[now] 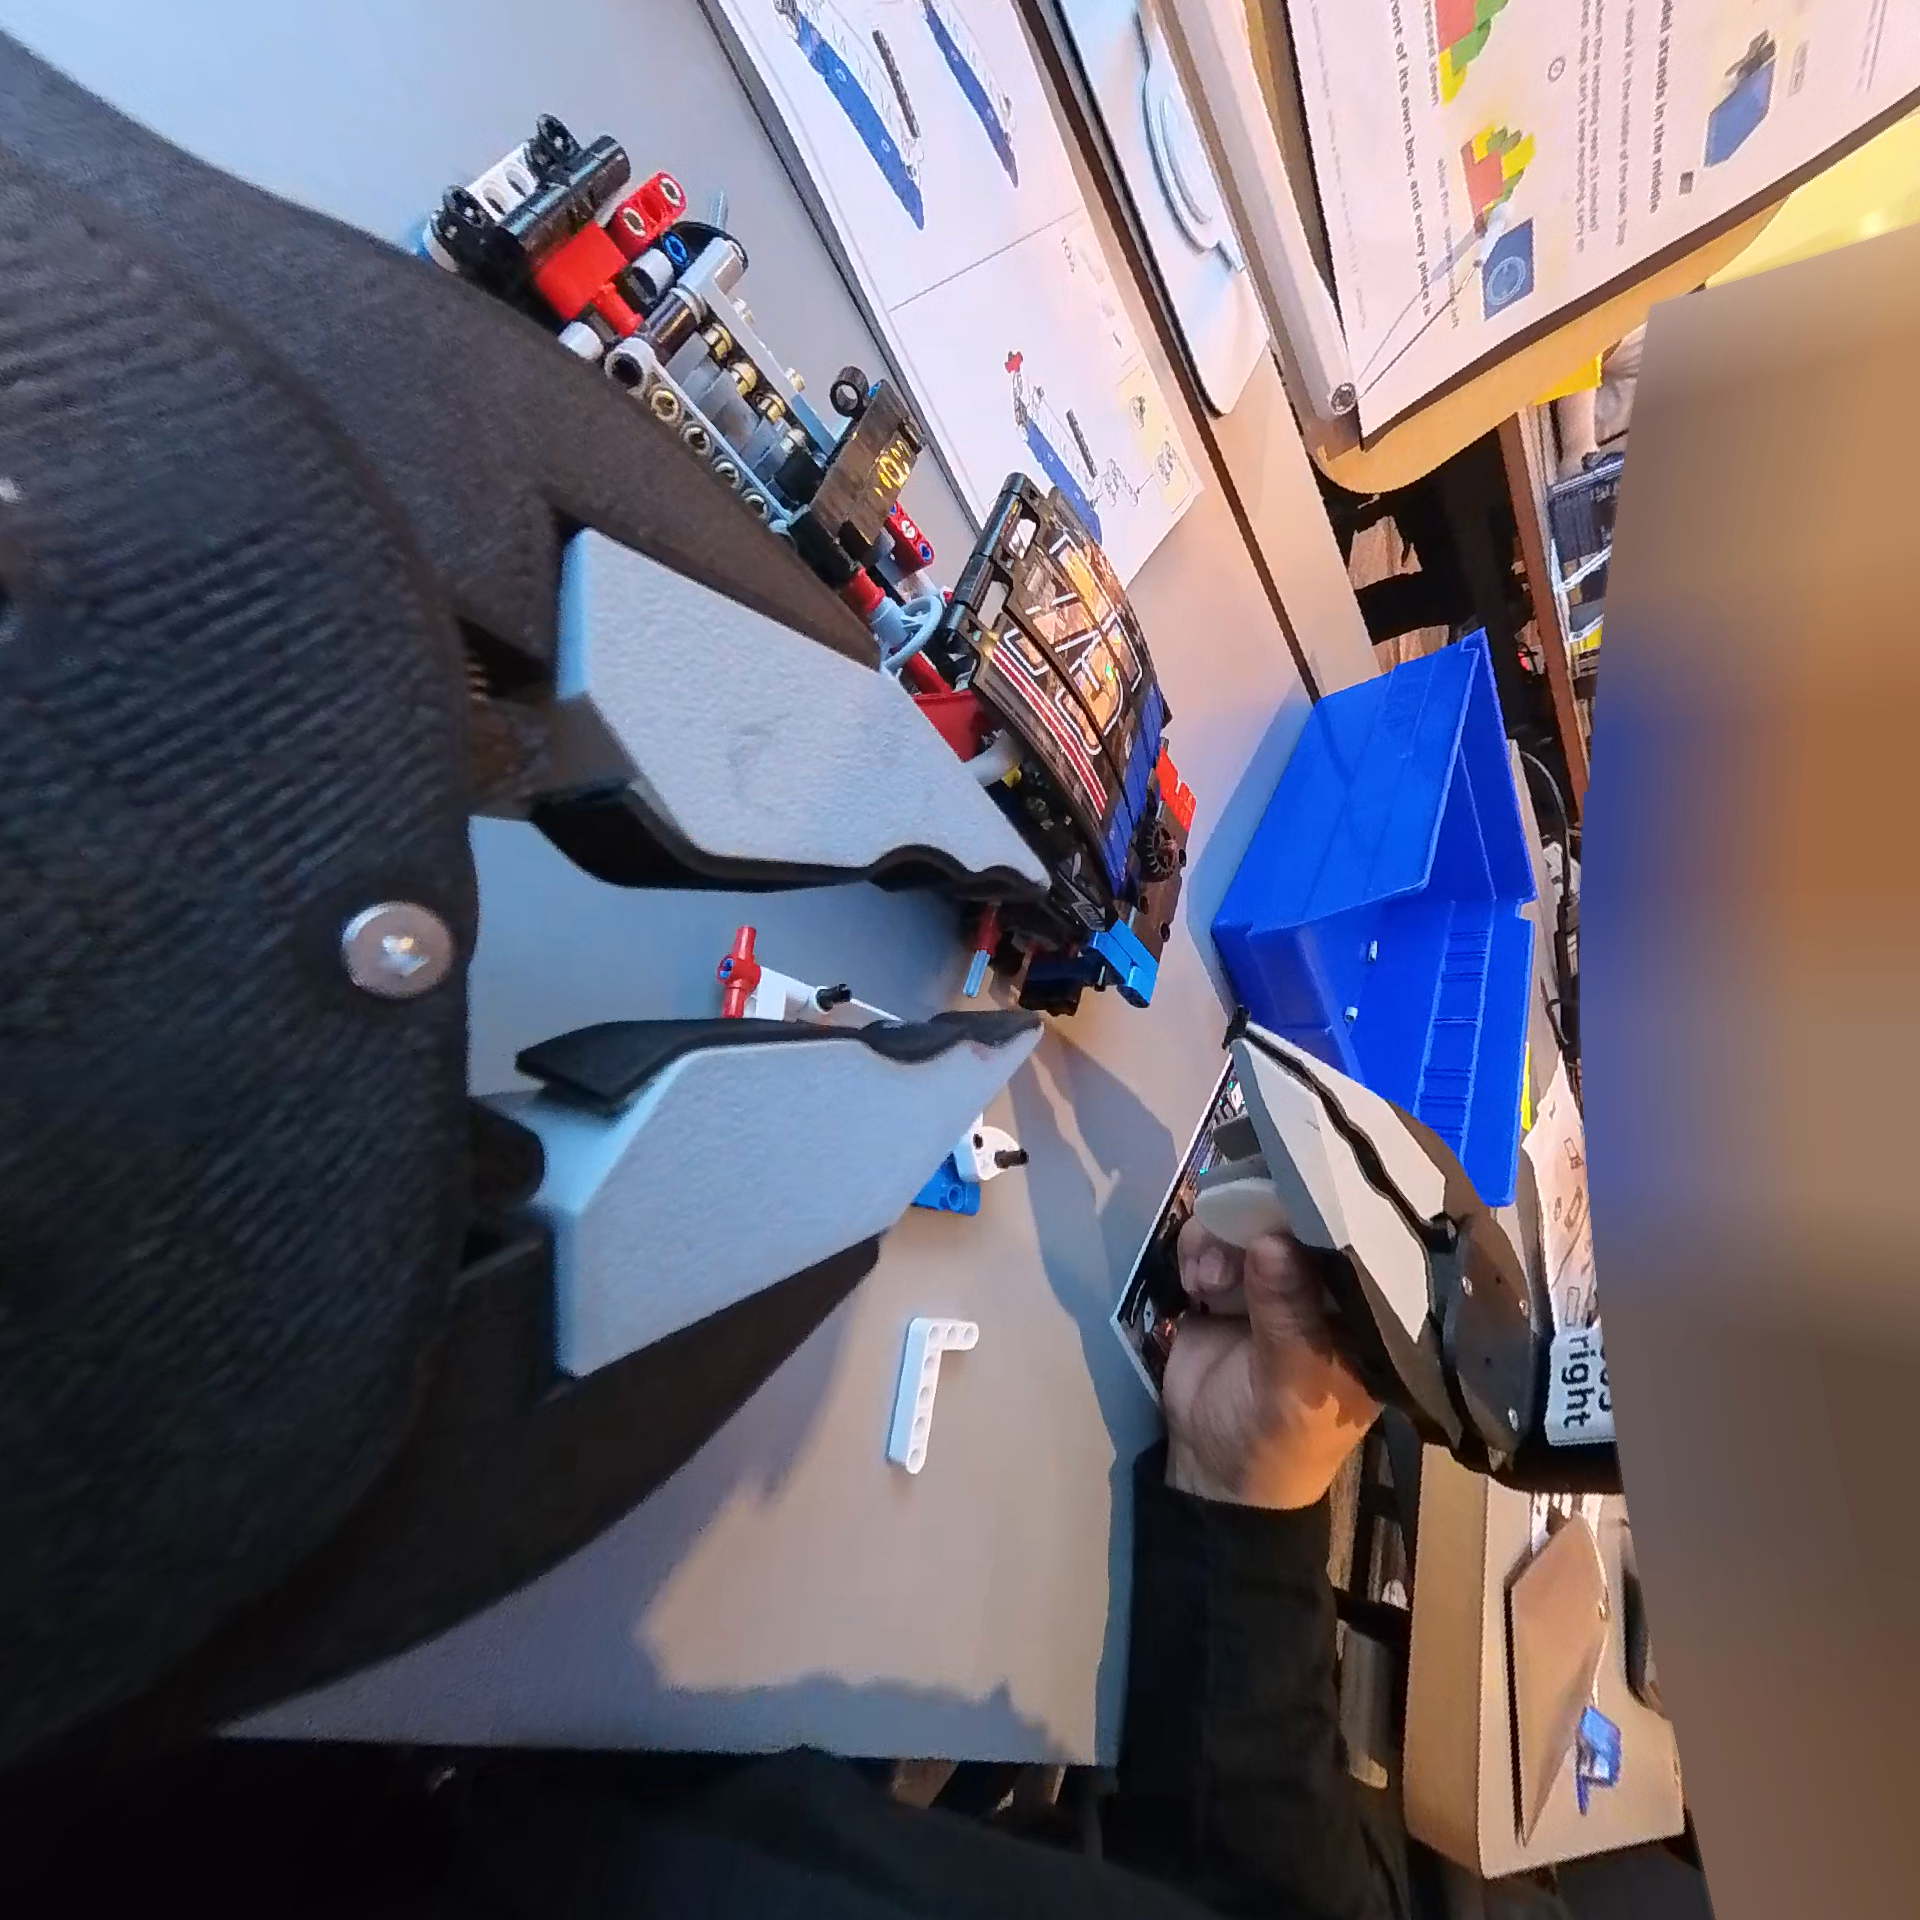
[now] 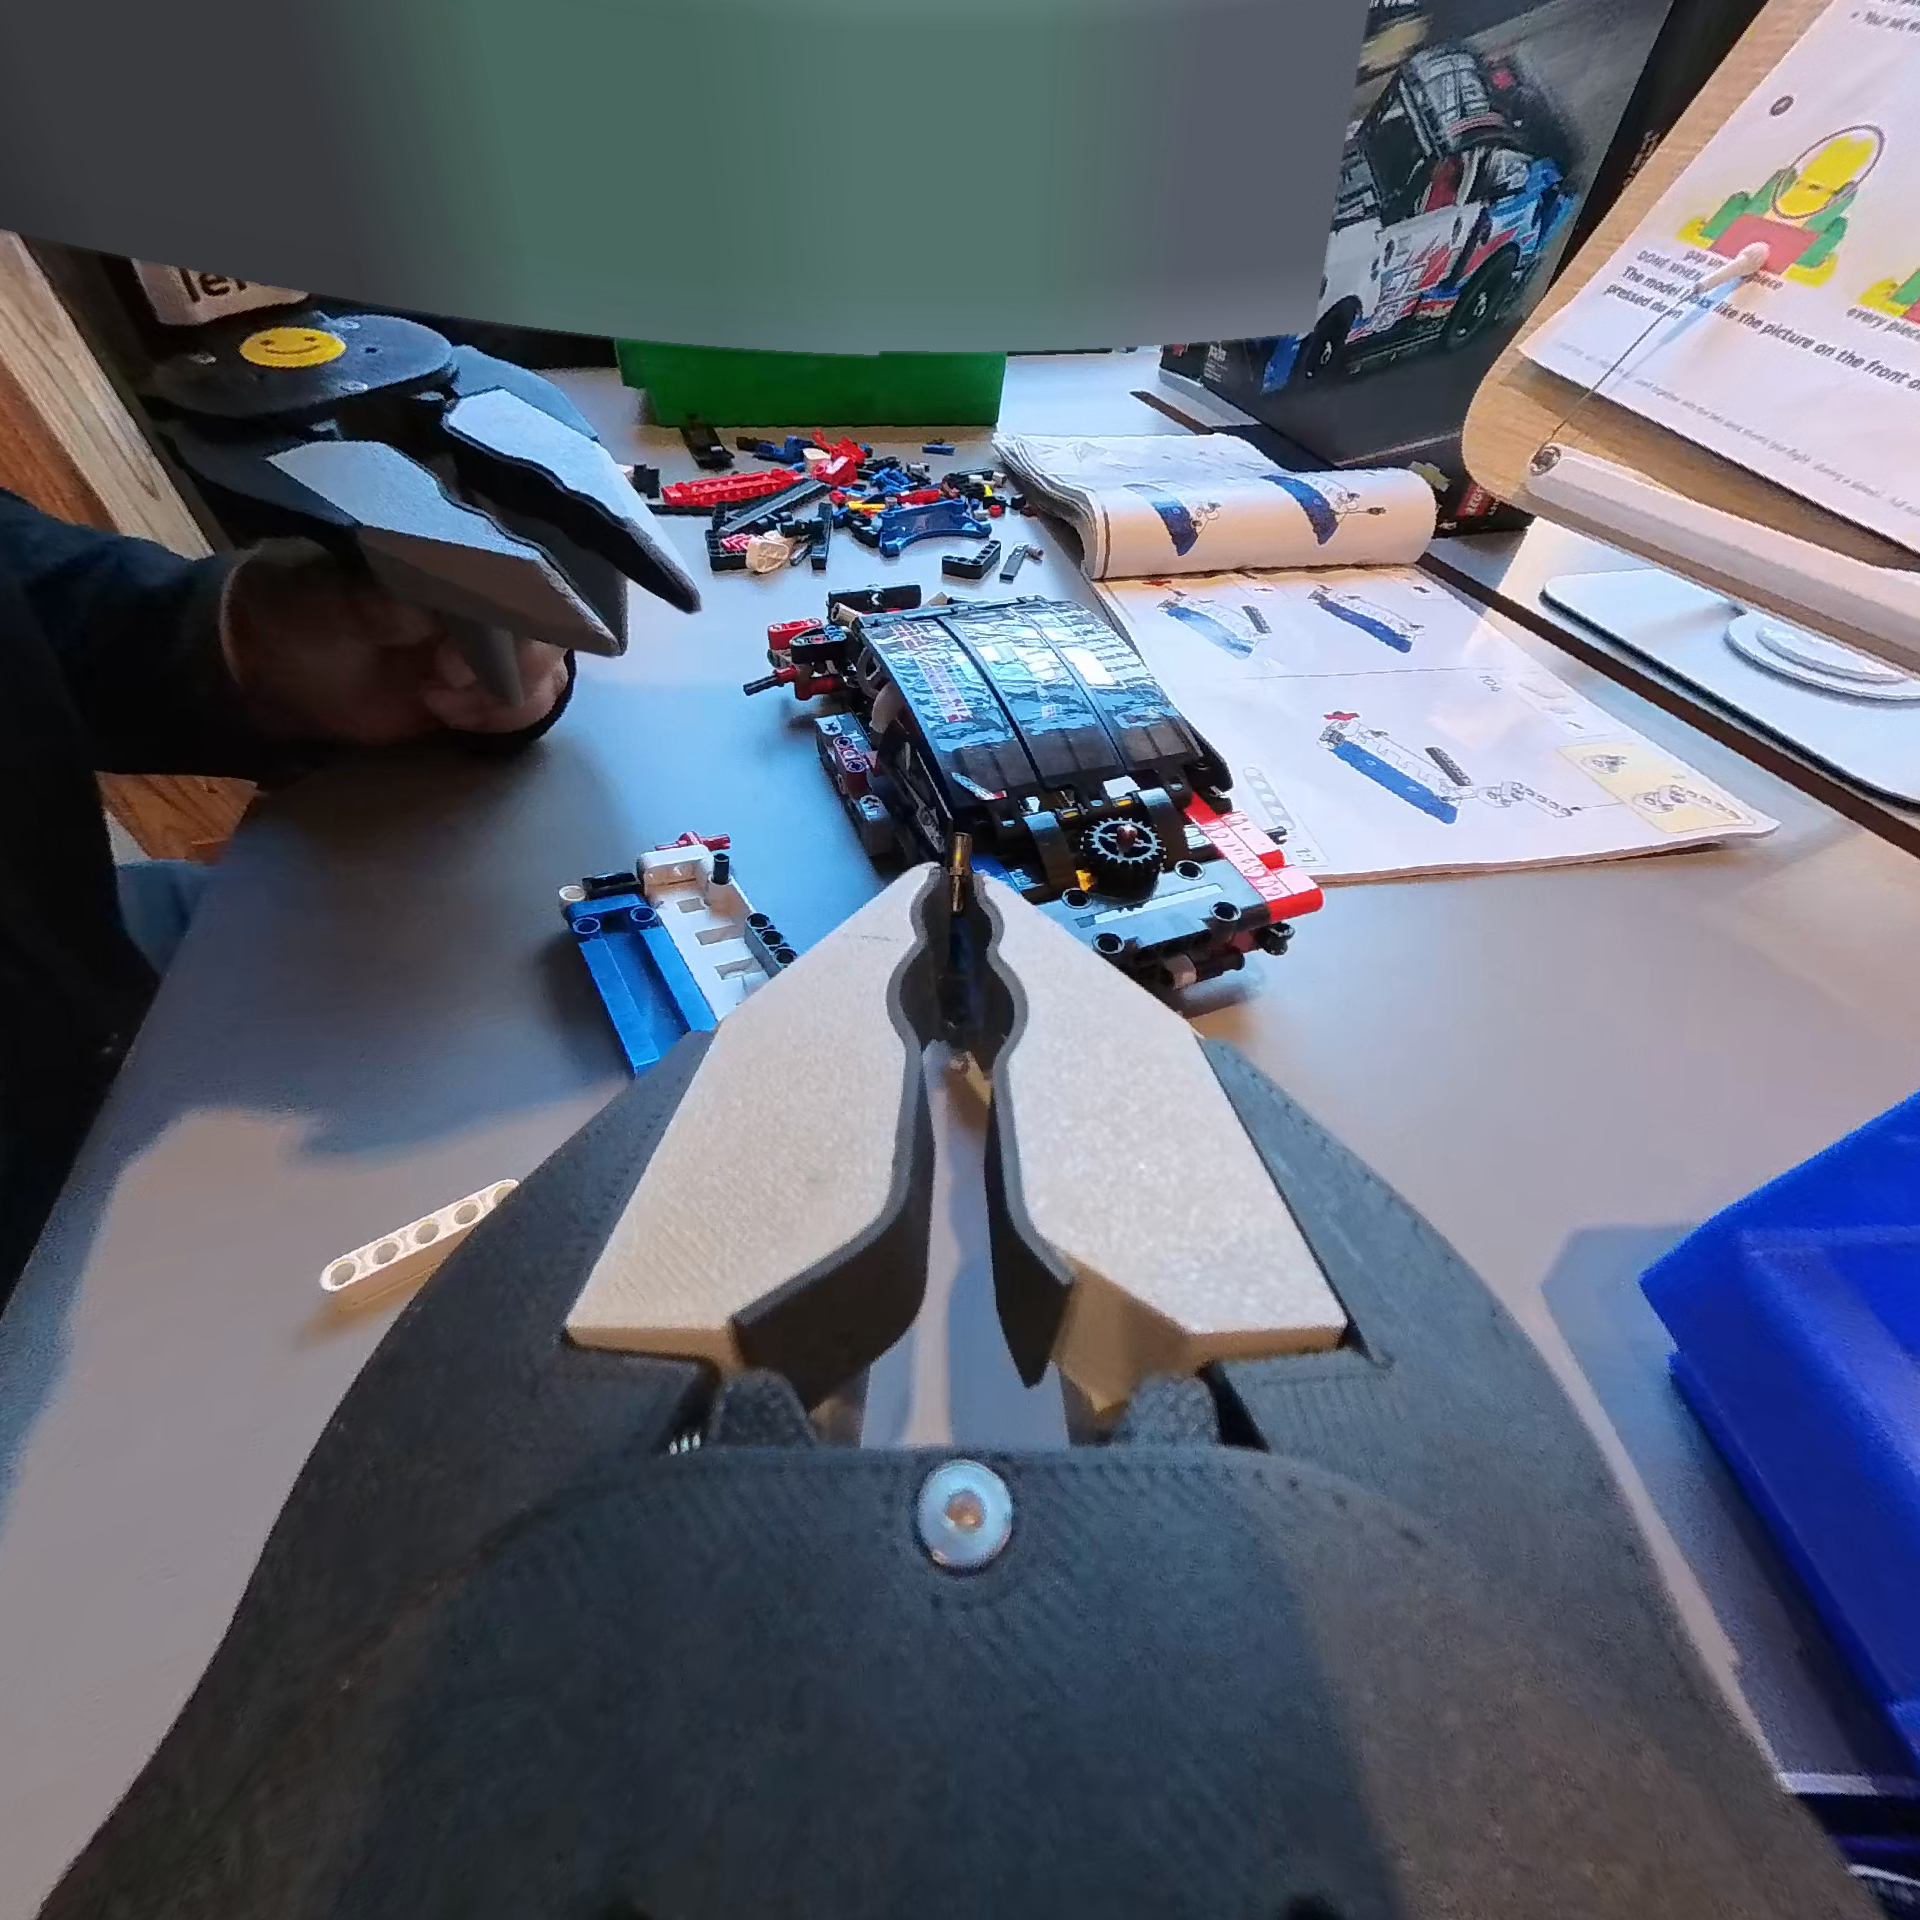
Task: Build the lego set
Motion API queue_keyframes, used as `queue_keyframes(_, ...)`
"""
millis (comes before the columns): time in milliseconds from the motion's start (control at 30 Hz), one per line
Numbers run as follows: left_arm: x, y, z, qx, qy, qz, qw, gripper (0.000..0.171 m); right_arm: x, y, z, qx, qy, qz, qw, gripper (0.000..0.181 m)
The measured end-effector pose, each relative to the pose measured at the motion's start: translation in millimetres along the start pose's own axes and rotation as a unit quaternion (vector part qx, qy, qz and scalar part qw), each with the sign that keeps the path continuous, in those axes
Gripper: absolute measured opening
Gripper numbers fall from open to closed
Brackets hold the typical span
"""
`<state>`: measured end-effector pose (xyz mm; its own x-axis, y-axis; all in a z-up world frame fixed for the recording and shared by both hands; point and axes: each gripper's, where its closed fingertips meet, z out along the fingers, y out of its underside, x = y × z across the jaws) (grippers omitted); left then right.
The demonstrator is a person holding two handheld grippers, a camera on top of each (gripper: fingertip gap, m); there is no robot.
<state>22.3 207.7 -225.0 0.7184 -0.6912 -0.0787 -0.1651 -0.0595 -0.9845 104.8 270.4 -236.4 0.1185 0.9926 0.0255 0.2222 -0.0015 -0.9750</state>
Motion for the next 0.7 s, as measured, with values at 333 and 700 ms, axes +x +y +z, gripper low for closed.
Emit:
queue_keyframes(333, 0.5, 2.1, 1.8, -0.008, 0.007, -0.005, 1.000, 0.017, 0.8, -0.1, -0.3, 0.000, 0.002, -0.001, 1.000, 0.000)
queue_keyframes(700, 1.0, 2.4, 2.1, -0.009, 0.003, 0.003, 1.000, 0.017, 2.1, -0.9, -2.9, -0.001, 0.012, -0.011, 1.000, 0.000)
